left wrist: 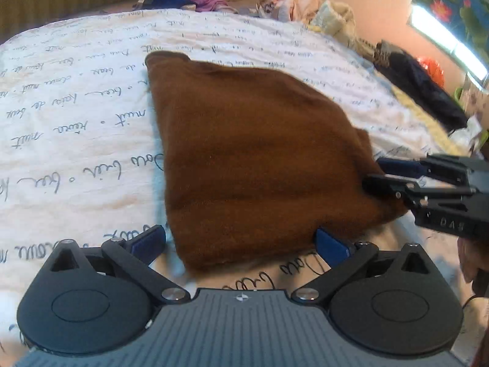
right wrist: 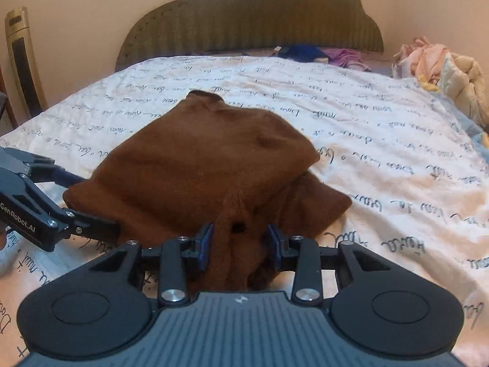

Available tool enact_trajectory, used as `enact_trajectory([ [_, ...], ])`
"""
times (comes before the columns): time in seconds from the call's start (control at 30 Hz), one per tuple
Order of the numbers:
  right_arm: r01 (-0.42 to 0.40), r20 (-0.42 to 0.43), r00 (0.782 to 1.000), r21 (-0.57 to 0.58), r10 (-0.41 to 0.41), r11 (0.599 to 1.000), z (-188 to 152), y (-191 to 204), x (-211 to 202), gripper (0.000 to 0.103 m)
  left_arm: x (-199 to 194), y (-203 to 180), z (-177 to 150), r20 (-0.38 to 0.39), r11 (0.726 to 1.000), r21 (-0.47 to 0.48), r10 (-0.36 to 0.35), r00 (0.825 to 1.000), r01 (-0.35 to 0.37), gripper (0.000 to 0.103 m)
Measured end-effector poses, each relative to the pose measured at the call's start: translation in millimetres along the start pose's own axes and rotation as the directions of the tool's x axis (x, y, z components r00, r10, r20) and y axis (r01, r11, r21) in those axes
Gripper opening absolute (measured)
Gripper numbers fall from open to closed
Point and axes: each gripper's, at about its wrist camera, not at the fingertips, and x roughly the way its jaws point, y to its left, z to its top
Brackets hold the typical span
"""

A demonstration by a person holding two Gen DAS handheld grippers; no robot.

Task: Fold small clothes
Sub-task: 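Open both grippers and lay the folded sweater flat on the bed, then close both grippers on the folded sweater edge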

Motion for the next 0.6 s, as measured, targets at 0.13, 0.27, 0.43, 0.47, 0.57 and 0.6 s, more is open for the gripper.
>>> enact_trajectory([
  [0.13, -0.018, 0.049, 0.999, -0.012, 0.019, 1.0, -5, 14, -21, 0.036, -9, -4, -3, 0.014, 1.0, 0.008, 0.019, 1.0, -0.019, 0.103],
  [0.27, 0.02, -0.03, 0.999, -0.028, -0.021, 0.999, -18, 13, 2, 0.035, 12, -3, -8, -0.042, 0.998, 0.001, 0.057, 0.997, -0.057, 0.103],
  [0.43, 0.03, -0.053, 0.998, 0.049, -0.027, 0.998, -21, -7, -2, 0.039, 12, -5, -11, -0.041, 0.996, 0.036, 0.081, 0.996, -0.08, 0.103],
  [0.47, 0.029, -0.041, 0.999, 0.049, -0.027, 0.998, -18, -7, -6, 0.04, 10, -4, -11, -0.043, 0.997, 0.029, 0.077, 0.996, -0.076, 0.103],
  [0.57, 0.017, -0.015, 1.0, 0.07, -0.016, 0.997, -11, -8, -15, 0.04, 8, -2, -9, -0.046, 0.997, 0.01, 0.075, 0.996, -0.075, 0.103],
  [0.6, 0.01, 0.0, 1.0, 0.076, -0.01, 0.997, -9, -7, -16, 0.04, 8, -1, -9, -0.046, 0.997, 0.007, 0.078, 0.996, -0.077, 0.103],
])
